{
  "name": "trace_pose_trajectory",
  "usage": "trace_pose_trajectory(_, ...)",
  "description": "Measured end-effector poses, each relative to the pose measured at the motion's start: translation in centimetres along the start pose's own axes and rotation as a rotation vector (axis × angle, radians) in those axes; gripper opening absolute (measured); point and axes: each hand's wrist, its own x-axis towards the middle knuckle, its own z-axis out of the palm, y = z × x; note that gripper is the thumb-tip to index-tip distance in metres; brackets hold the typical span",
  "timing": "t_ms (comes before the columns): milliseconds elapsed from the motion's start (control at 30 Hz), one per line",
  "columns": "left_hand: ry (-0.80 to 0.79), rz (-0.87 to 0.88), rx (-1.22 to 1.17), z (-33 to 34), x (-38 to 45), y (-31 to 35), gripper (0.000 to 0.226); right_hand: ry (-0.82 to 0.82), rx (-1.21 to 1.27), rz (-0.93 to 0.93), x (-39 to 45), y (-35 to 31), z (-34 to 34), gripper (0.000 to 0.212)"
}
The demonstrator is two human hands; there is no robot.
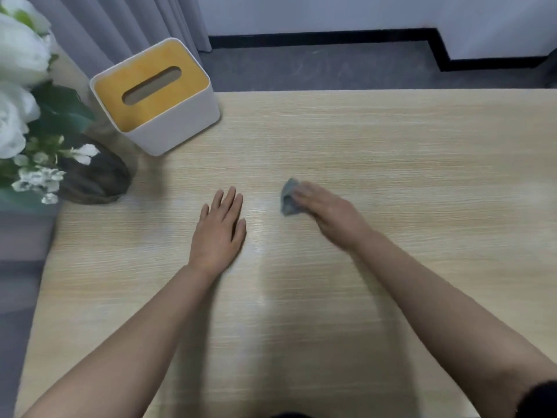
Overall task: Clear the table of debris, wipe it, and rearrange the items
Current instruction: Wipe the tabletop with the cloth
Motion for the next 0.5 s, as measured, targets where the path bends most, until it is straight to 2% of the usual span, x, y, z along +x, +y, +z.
trace_pose_trajectory(100,-0.013,0.002,0.014,0.6,-2.1,0.3,0.064,0.126,-0.030,0.277,1.7,2.6,-2.2,0.040)
trace_pose_trajectory(200,-0.032,-0.003,0.051,1.2,-3.5,0.8,0.068,0.201,0.003,0.345,1.3,0.6,-1.3,0.038)
trace_pose_trajectory(267,-0.028,-0.007,0.069,1.6,-4.0,0.9,0.066,0.154,0.022,0.250,-0.2,-2.3,0.3,0.039)
trace_pose_trajectory(400,-0.029,-0.009,0.079,1.8,-4.4,0.8,0.066,-0.033,0.073,-0.190,-5.6,-7.6,3.1,0.039)
trace_pose_trajectory(467,-0.032,0.000,0.077,1.7,-4.4,0.8,0.067,-0.163,0.036,-0.391,-6.8,-7.5,3.6,0.036)
trace_pose_trajectory(500,-0.034,0.002,0.075,1.6,-4.4,0.7,0.068,-0.180,0.006,-0.424,-6.6,-6.7,3.3,0.036)
